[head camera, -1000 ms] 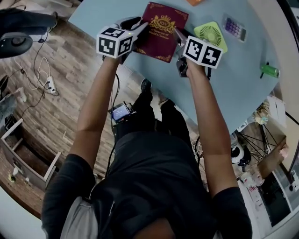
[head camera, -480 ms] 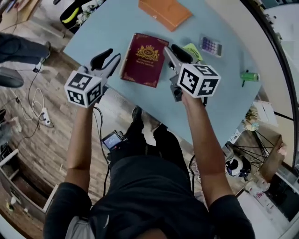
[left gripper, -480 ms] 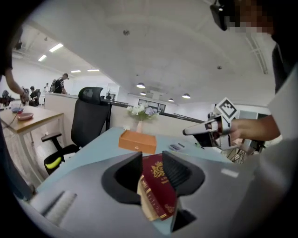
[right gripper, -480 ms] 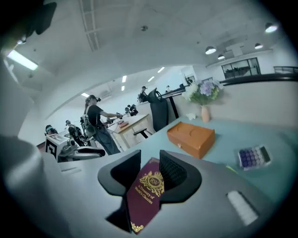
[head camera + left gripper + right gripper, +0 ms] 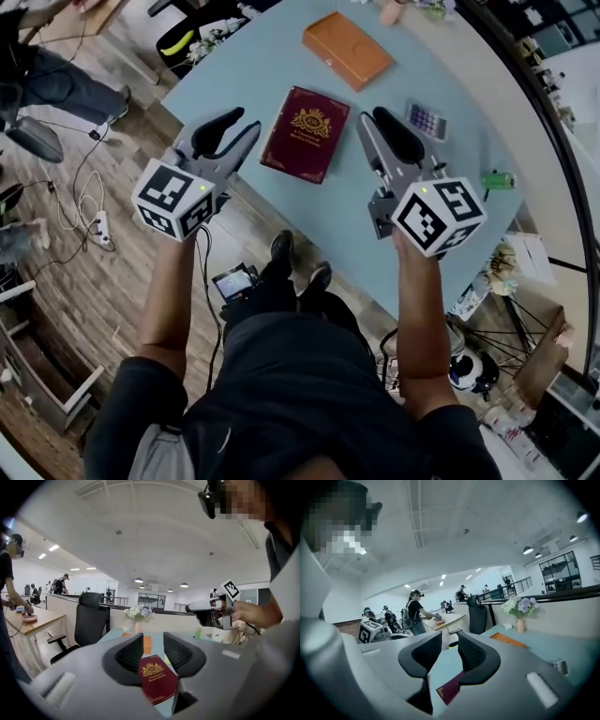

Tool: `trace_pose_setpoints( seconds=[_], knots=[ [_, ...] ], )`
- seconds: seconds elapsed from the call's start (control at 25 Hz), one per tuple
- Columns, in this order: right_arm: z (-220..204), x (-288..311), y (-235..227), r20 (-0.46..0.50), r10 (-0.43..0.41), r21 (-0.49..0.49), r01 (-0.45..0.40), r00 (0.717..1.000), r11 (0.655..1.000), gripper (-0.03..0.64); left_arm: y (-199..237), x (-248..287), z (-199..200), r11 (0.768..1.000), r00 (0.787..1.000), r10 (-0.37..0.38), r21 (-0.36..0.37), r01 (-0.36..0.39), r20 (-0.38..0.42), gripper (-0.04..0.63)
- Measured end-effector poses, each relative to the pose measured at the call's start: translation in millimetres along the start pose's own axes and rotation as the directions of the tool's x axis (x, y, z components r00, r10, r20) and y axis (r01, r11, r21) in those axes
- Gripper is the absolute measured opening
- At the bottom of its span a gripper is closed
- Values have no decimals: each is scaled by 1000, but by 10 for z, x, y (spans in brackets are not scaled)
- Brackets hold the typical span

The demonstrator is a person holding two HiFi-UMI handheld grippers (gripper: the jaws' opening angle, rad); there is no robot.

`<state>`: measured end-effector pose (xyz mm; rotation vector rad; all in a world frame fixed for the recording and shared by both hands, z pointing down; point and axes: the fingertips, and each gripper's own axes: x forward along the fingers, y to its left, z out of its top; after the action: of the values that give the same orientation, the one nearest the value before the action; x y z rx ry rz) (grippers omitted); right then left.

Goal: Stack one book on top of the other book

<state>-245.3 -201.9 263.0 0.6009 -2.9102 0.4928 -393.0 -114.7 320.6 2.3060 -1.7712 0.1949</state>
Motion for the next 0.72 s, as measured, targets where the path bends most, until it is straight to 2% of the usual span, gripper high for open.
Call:
trace_pose_setpoints(
  seconds=[0.16,0.28,0.44,0.72],
  knots=[
    [307,-312,357,22,94,-93,-91,995,991,104,-413,-144,288,997,1000,-28,71,27,12,189],
    [402,-555,498,25,134,-101,-130,991,986,104,-675,-226,493,997,1000,-26,73,25,14,189],
    [557,-943,726,28,171,-152,-165,985,975,104,-982,-425,770,992,996,-14,124,3,83,189],
    [765,-1633,1160,55,249,-238,-230,967,944,104,-1562,-875,977,988,992,8,155,-27,127,189]
  ],
)
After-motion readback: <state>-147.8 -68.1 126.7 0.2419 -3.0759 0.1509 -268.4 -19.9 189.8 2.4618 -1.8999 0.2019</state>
